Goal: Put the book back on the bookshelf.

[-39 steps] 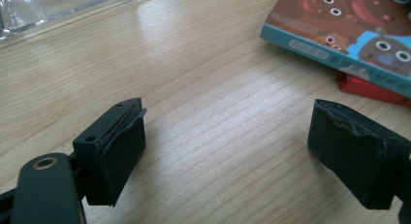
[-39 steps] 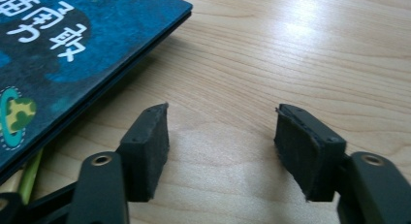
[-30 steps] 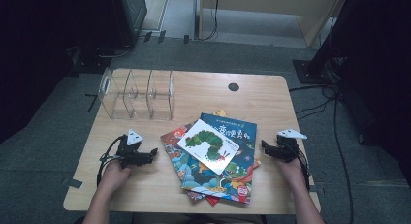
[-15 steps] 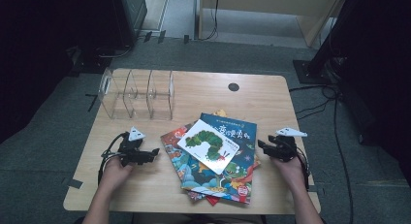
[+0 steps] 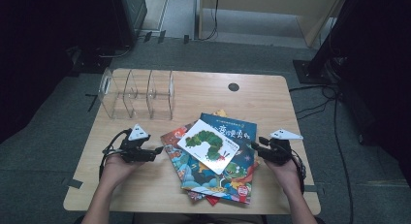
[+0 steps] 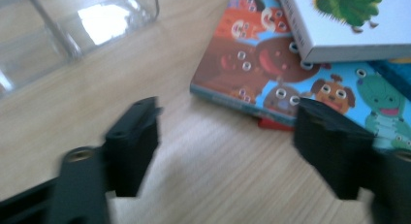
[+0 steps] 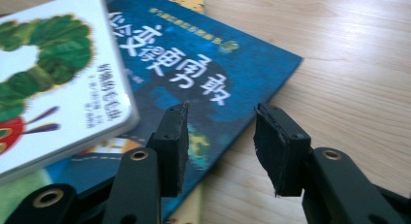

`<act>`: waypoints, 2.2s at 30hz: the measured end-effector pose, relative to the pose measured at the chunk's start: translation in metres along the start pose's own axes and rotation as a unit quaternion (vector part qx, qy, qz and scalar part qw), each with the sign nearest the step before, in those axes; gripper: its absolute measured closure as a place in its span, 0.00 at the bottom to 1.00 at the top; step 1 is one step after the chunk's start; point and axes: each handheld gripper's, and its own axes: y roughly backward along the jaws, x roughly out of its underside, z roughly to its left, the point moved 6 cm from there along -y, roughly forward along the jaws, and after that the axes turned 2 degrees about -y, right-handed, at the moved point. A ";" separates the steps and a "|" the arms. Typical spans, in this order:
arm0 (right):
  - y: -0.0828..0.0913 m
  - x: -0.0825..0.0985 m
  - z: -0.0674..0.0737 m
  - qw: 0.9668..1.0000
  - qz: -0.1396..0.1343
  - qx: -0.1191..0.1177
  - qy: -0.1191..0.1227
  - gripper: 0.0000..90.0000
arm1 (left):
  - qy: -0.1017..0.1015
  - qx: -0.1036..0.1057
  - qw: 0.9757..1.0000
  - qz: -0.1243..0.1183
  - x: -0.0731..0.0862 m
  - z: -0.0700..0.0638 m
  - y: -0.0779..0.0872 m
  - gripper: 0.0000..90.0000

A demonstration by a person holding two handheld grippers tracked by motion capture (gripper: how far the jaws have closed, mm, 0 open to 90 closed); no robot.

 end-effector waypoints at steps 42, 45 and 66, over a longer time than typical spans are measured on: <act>-0.006 0.029 0.076 0.996 0.018 -0.079 0.046 0.95 | 0.035 0.108 0.992 0.053 -0.043 -0.020 -0.056 0.82; -0.004 0.030 0.076 0.995 0.023 -0.083 0.045 0.97 | 0.025 0.111 0.992 0.051 -0.044 -0.024 -0.054 0.89; -0.015 0.021 0.074 0.996 0.018 -0.074 0.044 1.00 | 0.041 0.129 0.989 0.056 -0.035 -0.035 -0.045 1.00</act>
